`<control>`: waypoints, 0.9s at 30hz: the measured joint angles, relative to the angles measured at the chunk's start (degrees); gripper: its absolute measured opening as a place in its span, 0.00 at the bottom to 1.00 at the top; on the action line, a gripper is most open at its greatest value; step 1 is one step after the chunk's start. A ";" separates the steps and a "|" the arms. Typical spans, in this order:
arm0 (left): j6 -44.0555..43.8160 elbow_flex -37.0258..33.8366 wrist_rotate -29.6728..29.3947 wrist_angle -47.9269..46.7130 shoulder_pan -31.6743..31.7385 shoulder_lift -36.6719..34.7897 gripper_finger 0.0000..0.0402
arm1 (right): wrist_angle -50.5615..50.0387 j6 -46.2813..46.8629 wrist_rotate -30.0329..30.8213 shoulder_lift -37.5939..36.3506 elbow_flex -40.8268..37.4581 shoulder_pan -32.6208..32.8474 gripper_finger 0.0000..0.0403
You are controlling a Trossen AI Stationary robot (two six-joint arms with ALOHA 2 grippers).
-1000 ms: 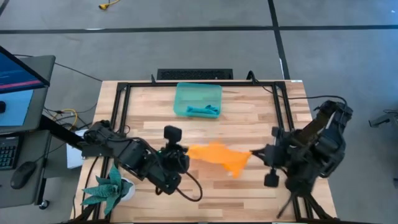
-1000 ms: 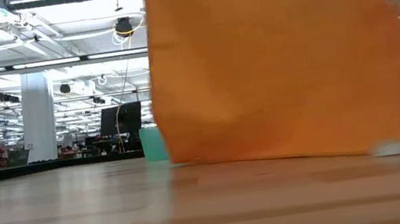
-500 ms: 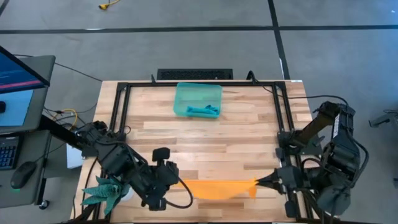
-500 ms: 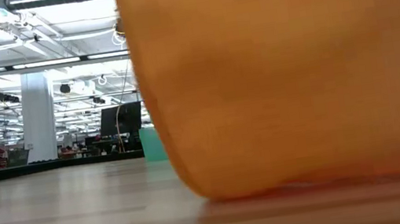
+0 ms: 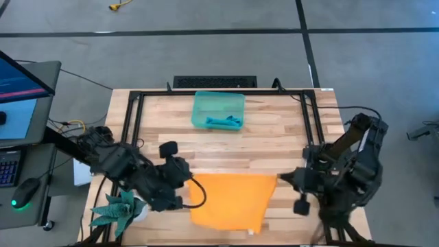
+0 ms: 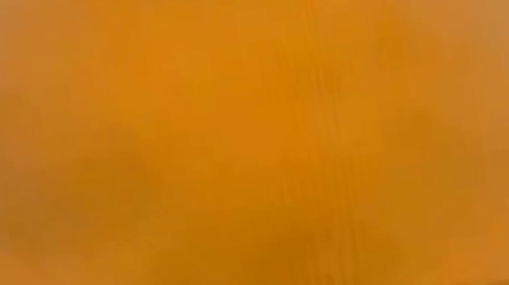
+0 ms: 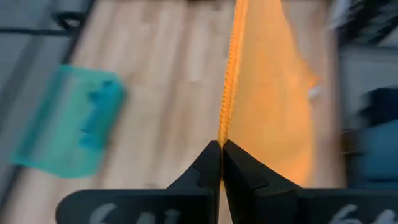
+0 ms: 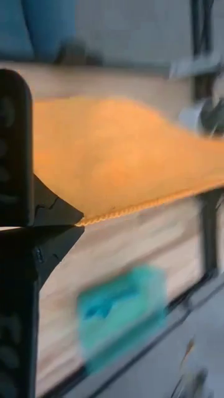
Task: Roll microfiber towels into tight, uniform cylinder then place into a basket
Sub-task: Fold the yellow microfiber cloth
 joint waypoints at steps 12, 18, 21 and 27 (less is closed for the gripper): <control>4.20 -28.87 -12.00 1.05 10.30 0.22 0.00 | -1.43 12.68 0.70 3.43 -22.75 -9.19 0.02; 7.91 -40.36 -11.96 13.00 12.44 0.22 0.00 | 5.52 12.13 0.75 4.47 -33.15 -12.76 0.02; 11.78 -45.19 -10.20 18.97 12.89 0.22 0.00 | 12.01 6.52 0.91 4.41 -36.23 -13.57 0.02; 11.54 -49.92 -10.24 21.01 12.75 0.22 0.00 | 22.32 -5.02 -0.15 4.39 -38.64 -13.45 0.02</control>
